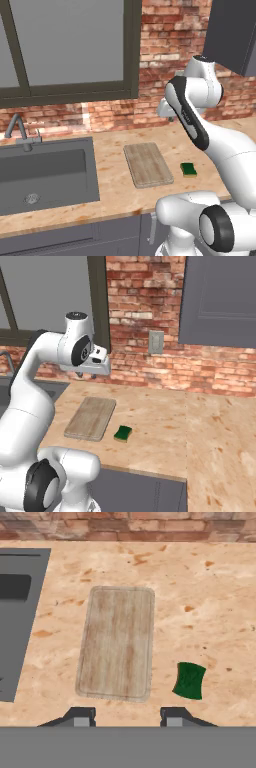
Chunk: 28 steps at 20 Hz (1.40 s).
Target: Pick up the sponge from the counter and clean the cutting board by briefly scrubbing or pressing down on the cutting board. Once finished, release the sponge.
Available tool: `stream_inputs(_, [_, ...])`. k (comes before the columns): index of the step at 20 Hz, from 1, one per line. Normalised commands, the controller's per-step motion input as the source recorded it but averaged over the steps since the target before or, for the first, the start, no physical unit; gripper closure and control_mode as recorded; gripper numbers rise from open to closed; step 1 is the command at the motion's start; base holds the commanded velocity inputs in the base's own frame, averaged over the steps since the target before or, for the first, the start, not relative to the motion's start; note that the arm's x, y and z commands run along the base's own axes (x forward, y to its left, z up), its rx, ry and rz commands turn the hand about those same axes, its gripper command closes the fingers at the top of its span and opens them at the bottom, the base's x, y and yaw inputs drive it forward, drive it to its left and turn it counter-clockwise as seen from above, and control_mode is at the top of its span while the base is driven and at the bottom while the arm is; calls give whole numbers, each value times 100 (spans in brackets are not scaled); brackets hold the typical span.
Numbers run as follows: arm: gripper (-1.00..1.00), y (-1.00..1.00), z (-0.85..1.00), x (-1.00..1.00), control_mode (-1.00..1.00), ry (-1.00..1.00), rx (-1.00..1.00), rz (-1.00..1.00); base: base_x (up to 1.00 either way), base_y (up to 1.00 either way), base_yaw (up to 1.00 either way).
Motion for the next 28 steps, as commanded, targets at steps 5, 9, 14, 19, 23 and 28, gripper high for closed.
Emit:
stream_inputs(5, [-100, -5, -8, -17, -100, 0, 1, -2, 0, 0, 0])
stream_inputs(9, [-100, -32, -51, -23, -100, 1, 0, -13, 0, 0, 0])
stream_inputs(14, [-100, -42, -57, -14, -100, 11, 0, -13, 0, 0, 0])
stream_inputs(19, [-100, -35, -61, -1, -100, 16, 0, -8, 0, 0, 0])
stream_inputs(23, [-100, -25, -58, -3, -100, 8, 0, -5, 0, 0, 0])
stream_inputs(28, [-100, -25, -50, 0, -100, 10, 0, 0, 0, 0, 0])
